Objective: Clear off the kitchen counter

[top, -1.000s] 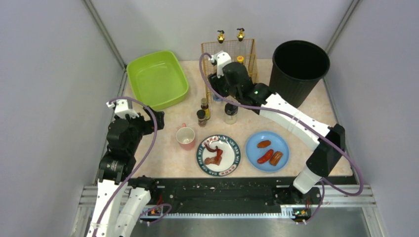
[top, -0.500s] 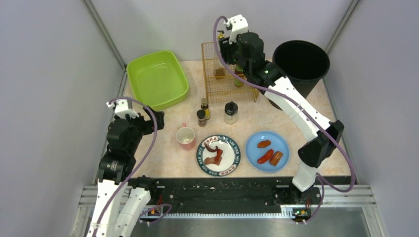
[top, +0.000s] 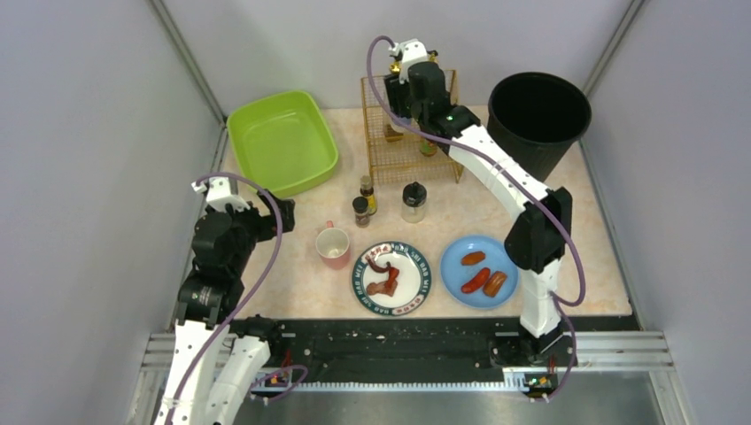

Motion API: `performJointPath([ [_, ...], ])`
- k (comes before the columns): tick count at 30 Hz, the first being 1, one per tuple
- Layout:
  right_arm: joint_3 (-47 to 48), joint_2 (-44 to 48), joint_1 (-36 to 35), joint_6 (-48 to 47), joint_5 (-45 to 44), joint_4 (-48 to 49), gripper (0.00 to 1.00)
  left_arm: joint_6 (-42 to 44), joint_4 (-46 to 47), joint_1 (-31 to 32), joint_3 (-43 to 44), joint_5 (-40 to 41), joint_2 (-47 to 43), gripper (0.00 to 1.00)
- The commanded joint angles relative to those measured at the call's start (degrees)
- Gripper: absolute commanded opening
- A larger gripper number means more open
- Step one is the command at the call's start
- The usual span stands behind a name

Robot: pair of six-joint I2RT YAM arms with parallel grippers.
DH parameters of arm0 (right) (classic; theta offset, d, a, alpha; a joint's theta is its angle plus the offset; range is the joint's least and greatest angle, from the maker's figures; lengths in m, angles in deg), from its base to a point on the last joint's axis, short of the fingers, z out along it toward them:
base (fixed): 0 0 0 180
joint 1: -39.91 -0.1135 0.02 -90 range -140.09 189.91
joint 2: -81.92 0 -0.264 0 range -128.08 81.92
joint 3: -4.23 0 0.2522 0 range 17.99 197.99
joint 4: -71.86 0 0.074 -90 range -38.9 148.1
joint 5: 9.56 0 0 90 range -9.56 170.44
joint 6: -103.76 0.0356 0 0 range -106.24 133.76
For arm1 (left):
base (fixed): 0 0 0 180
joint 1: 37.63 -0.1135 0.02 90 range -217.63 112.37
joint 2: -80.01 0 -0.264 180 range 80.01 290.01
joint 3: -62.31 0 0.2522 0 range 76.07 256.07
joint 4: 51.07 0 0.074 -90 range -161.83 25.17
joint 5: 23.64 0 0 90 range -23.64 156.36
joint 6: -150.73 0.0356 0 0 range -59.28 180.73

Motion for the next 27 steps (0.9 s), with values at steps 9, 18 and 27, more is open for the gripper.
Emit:
performJointPath([
  [9,5.8,-5.1,2.9,4.2,1.3,6.9,0.0,0.5,1.0,0.1,0.5,0.9,0.2,0.99],
  [18,6.3,-9.2,3.8,5.9,2.2,4.7,0.0,0.5,1.1,0.0,0.5,0.9,0.2,0.99],
  [27,4.8,-11.0,4.1,5.7,-0.1,4.5,0.0,0.6,1.0,0.1,0.6,1.0,0.3,0.99],
])
